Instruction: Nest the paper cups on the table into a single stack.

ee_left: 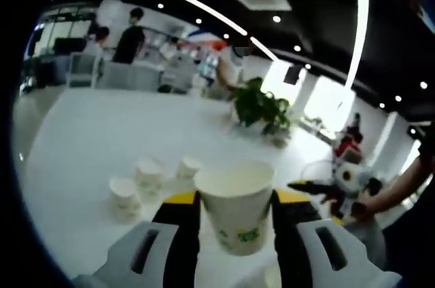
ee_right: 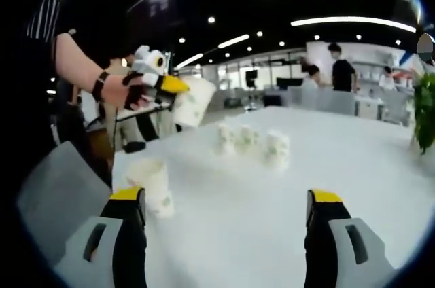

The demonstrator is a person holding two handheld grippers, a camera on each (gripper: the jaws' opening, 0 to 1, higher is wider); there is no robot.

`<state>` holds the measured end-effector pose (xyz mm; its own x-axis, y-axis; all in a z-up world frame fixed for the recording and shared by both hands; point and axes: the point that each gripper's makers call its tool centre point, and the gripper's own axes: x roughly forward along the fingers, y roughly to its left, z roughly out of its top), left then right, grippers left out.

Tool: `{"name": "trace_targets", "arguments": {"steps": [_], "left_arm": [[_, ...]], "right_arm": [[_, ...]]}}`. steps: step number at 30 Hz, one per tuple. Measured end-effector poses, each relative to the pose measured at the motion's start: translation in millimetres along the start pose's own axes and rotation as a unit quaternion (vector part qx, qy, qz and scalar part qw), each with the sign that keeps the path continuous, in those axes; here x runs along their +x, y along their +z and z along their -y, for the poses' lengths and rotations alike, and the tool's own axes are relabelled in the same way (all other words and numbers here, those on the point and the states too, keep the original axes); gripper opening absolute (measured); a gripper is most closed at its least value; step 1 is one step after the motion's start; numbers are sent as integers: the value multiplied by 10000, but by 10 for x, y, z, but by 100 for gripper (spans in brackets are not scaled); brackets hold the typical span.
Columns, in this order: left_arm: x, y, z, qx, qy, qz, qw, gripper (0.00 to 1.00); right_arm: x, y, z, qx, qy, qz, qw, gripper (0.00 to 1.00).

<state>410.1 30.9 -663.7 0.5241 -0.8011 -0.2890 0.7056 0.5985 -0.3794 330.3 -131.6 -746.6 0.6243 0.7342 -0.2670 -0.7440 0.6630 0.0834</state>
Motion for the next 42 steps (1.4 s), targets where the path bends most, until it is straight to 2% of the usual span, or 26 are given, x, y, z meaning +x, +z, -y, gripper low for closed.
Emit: {"name": "trace_targets", "arguments": {"steps": [8,13,15,17,19,21,29,32,37,42], "left_arm": [[-55,-98,152,87,-112,178,9997,39],[-72,-238,268,103,-244,83,9996,39],[-85,-239,345,-24,-421,216,9989,39],[-98,-269,392,-79,-466,204,9987,39],[-106,-273,461,-111,-561,315,9979,40],[-105,-313,514,-83,-599,279,9978,40],[-142,-449,643,107,-798,228,9965,40],[-163,-444,688,356,-858,352,9951,40],[-176,-500,730,437,-959,334,9939,39],[-194,-583,789,776,-1088,339,9904,39]], "right_arm": [[7,-25,4,-20,19,-53,10000,96],[5,-23,14,-6,-13,-43,10000,96],[5,-26,16,-5,-16,-47,10000,96],[5,-28,13,1,-7,-48,10000,96],[5,-33,14,2,-8,-60,10000,96],[5,-34,15,7,-3,-57,10000,96],[-6,-57,14,1,-9,-99,10000,96],[-10,-69,4,-1,0,-124,9999,95],[-8,-81,-21,-20,23,-158,9999,95],[-5,-90,-39,-29,49,-179,9998,95]]}}
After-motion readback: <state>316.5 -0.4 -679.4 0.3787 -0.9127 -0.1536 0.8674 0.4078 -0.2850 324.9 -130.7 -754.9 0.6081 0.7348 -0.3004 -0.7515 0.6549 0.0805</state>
